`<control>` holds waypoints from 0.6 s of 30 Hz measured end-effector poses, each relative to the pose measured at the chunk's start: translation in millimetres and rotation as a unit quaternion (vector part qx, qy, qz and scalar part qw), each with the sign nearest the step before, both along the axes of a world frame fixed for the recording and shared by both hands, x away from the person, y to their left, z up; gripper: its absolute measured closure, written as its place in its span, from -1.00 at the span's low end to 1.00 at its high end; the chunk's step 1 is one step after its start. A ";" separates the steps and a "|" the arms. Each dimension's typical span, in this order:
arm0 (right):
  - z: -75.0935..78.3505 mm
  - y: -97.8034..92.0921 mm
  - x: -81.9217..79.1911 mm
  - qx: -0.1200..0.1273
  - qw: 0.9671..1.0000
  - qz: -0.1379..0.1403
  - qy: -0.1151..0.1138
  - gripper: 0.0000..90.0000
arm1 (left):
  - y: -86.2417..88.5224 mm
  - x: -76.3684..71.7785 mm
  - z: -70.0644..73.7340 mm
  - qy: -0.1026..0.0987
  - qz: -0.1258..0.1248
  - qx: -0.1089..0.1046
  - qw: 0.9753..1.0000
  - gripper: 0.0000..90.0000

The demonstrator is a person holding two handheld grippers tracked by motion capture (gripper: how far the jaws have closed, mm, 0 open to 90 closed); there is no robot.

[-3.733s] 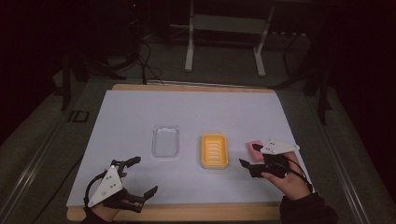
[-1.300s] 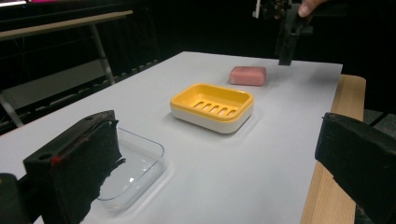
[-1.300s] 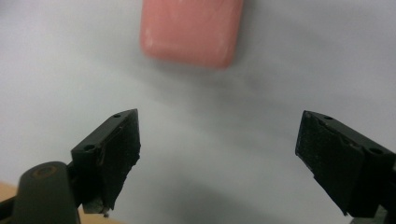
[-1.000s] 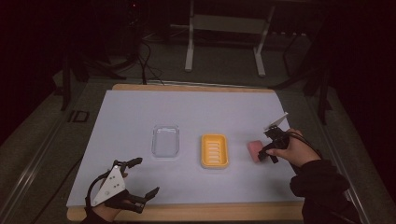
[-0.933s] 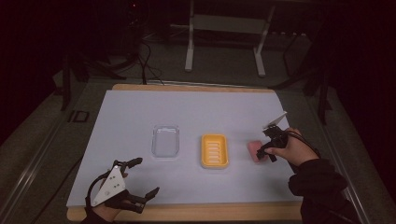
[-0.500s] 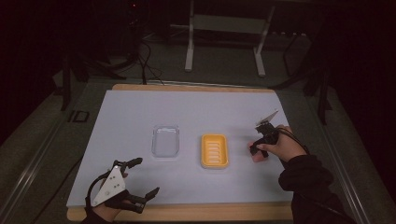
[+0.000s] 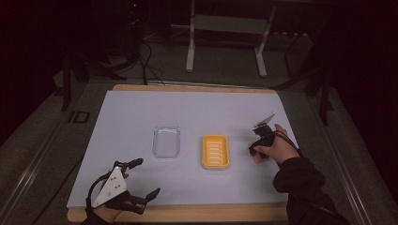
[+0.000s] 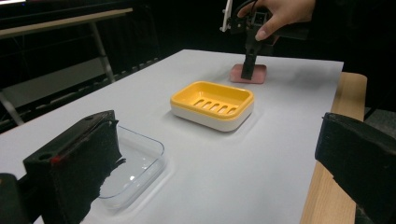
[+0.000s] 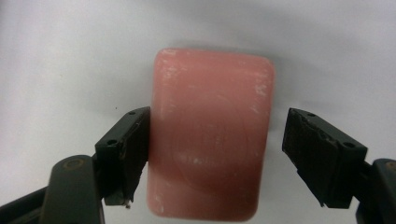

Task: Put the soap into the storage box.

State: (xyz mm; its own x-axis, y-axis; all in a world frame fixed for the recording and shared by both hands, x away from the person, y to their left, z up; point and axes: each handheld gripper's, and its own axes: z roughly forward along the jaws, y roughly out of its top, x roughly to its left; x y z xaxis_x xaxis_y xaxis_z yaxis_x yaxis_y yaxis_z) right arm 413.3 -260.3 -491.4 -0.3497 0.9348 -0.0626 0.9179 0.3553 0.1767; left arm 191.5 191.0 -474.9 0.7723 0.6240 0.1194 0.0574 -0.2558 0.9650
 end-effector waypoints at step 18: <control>-6.8 4.1 -0.8 0.005 0.998 -0.058 0.033 -0.16 | -0.9 0.7 -0.8 0.004 0.000 0.005 1.000 -0.99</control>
State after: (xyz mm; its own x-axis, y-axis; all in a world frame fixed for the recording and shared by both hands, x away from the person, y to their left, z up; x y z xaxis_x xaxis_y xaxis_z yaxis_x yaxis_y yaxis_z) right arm 412.5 -256.2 -498.2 -0.2430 0.9694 -0.0337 0.9624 0.2453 0.1167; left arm 192.2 190.1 -475.7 0.7735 0.6224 0.1193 0.0650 -0.2651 0.9620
